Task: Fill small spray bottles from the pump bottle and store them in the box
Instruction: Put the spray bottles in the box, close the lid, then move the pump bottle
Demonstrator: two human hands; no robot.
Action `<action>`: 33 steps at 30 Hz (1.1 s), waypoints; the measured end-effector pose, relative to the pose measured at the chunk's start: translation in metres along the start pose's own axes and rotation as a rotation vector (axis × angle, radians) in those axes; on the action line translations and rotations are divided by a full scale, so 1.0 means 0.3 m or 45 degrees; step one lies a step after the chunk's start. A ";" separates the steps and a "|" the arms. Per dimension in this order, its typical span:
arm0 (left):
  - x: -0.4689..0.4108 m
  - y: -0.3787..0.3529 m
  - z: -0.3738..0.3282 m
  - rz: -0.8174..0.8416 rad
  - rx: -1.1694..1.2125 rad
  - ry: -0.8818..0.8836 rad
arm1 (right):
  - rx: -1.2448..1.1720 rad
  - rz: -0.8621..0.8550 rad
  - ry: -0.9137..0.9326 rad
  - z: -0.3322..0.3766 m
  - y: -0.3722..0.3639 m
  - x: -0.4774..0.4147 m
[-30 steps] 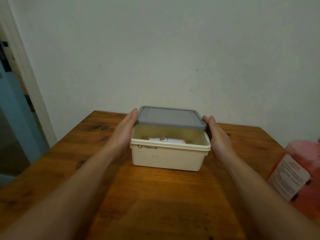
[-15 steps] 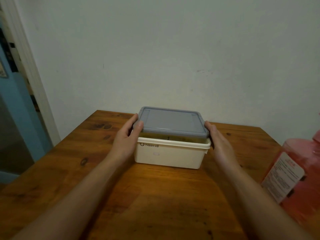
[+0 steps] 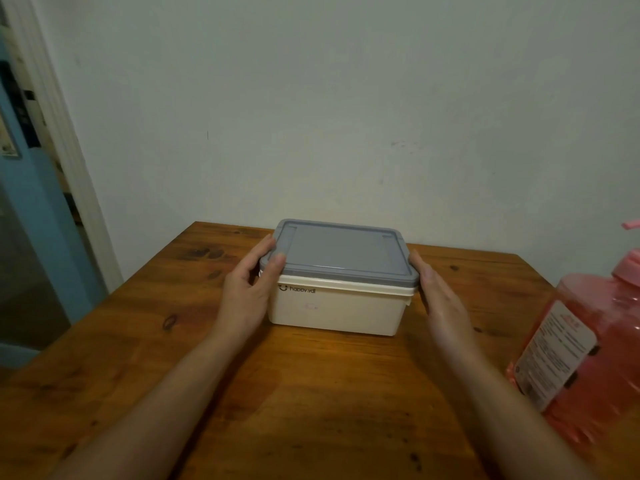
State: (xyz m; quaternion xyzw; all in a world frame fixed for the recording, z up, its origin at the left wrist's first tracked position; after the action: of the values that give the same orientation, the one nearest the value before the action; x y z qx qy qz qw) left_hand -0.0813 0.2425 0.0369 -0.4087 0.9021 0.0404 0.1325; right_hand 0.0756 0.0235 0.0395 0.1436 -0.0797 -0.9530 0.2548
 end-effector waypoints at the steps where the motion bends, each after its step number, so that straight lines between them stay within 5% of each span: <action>1: 0.002 0.000 0.000 -0.001 -0.005 0.002 | -0.005 -0.001 0.003 0.001 -0.001 0.003; 16: -0.004 0.018 0.028 -0.047 -0.095 -0.033 | -0.095 -0.087 0.024 -0.015 -0.005 0.007; 33: -0.112 -0.038 0.051 -0.122 0.457 0.670 | -0.461 -0.097 -0.595 -0.075 -0.045 -0.143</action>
State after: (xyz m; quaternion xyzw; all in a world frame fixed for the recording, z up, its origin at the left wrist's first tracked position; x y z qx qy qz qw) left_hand -0.0485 0.2622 0.0317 -0.4173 0.8779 -0.2326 -0.0335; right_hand 0.1120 0.0553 0.0250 -0.1246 0.0406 -0.9677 0.2152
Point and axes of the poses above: each hand's wrist, its own x-axis away from the middle knuckle, its own y-axis out of the back of the hand, z = x × y, the point moved 6 cm from there along -x, towards the middle knuckle, and after that the axes turned 2 degrees about x, right-handed, at the moved point
